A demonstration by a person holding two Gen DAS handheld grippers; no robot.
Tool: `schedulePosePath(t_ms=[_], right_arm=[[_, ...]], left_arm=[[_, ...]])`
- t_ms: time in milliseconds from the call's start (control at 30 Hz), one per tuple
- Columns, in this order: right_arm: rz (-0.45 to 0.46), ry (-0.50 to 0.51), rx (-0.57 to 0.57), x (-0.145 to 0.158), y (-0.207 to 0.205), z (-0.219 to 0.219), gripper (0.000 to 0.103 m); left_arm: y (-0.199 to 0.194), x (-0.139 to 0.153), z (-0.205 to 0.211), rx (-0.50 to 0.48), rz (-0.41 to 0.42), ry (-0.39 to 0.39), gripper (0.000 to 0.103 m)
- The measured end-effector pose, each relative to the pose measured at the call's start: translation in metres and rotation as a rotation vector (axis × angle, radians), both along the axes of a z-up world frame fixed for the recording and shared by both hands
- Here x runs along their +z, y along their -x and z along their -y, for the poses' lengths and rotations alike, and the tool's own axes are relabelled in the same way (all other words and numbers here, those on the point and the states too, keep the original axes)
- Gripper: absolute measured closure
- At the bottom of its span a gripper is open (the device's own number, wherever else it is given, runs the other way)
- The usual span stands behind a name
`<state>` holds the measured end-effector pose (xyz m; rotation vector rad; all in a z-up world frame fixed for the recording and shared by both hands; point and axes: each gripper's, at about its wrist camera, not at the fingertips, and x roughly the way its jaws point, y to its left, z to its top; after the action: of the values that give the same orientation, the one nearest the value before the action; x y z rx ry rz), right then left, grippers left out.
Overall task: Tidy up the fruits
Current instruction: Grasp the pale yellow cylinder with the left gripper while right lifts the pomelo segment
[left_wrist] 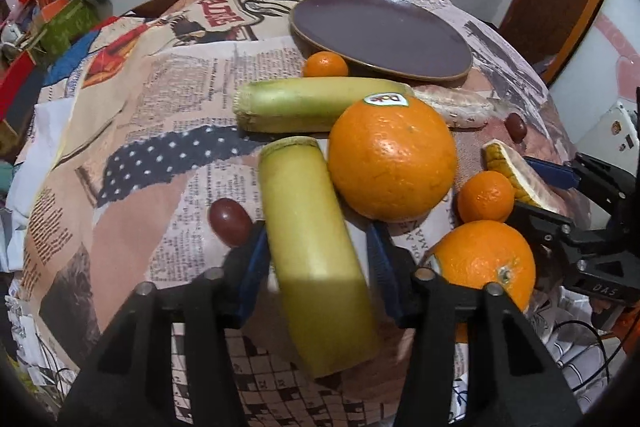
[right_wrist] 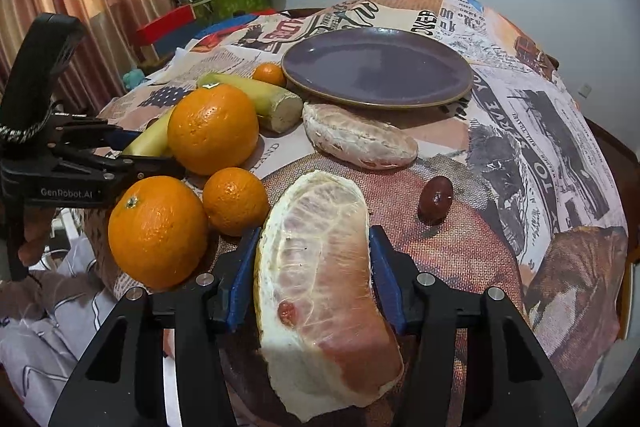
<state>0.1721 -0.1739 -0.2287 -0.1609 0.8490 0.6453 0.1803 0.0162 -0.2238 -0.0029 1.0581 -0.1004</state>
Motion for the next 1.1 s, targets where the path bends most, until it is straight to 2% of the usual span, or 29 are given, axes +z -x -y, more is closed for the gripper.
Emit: schedulePosePath(t_ms=[133,367,600,1100], right_arm=[[-0.005,0.003,-0.004,0.003,0.004,0.003,0.054],[-0.001,-0.003,-0.030,0.010,0.003,0.009,0.054],[0.025,-0.009,-0.049,0.021,0.003,0.014,0.055],[0.059,-0.013,-0.083,0.036,-0.004,0.023,0.055]], left_arm=[[-0.002,0.002,-0.011,0.042,-0.029,0.053,0.063],[0.003,0.007,-0.011,0.044,-0.046,0.036,0.065],[0.007,0.014,-0.020,0.059,-0.046,0.062,0.066],[0.016,0.052,-0.027,0.050,0.036,0.007,0.067]])
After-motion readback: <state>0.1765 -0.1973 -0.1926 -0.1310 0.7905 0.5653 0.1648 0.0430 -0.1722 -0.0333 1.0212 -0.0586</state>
